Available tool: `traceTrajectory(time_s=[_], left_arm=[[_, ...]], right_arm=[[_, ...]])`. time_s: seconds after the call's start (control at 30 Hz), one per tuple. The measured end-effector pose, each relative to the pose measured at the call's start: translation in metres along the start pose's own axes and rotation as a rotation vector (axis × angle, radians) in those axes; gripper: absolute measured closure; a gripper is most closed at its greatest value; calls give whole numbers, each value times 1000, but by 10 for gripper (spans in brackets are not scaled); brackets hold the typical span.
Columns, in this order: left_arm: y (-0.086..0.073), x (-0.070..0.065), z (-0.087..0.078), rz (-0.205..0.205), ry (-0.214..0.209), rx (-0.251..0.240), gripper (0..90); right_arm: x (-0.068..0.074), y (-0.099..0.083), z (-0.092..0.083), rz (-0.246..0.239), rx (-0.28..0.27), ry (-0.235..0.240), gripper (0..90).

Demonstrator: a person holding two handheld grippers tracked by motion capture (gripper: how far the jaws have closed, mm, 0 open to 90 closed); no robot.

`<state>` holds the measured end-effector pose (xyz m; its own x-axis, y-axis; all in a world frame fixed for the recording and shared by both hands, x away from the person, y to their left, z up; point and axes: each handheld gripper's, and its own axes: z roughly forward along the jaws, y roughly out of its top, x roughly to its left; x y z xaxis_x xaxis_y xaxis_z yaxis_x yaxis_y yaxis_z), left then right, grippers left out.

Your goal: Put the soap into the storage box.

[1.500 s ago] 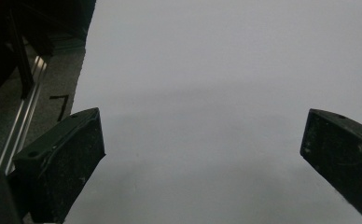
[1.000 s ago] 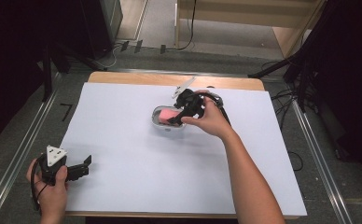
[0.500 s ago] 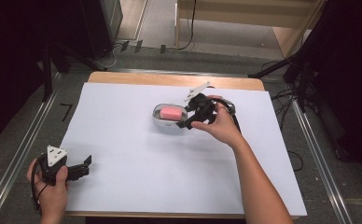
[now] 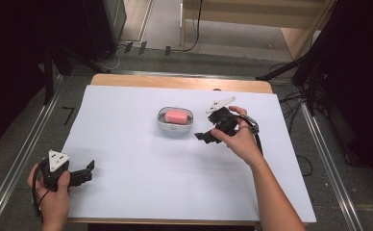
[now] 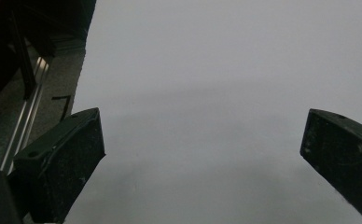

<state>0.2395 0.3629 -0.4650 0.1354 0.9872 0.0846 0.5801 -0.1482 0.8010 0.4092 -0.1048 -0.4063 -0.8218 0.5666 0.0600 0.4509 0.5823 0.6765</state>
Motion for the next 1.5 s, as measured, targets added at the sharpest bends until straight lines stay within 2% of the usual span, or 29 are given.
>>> traceTrajectory(time_s=[0.03, 0.13, 0.27, 0.4, 0.6, 0.73, 1.5], left_arm=[[0, 0, 0, 3, 0, 1, 1], [0, 0, 0, 2, 0, 0, 1], [0, 0, 0, 3, 1, 0, 1], [0, 0, 0, 3, 2, -2, 1], [0, 0, 0, 2, 1, -2, 1], [0, 0, 0, 0, 1, -1, 1], [0, -1, 0, 6, 5, 1, 1]], right_arm=[[2, -2, -1, -9, 4, -37, 135], [4, -6, -2, -1, 12, -55, 117], [7, -16, -7, 32, 11, -36, 72], [7, -28, -11, 37, 17, -53, 69], [4, -49, -18, 81, 11, -57, 58], [4, -58, -21, 86, 9, -54, 42], [-1, -119, -47, 185, -47, -98, 31]])
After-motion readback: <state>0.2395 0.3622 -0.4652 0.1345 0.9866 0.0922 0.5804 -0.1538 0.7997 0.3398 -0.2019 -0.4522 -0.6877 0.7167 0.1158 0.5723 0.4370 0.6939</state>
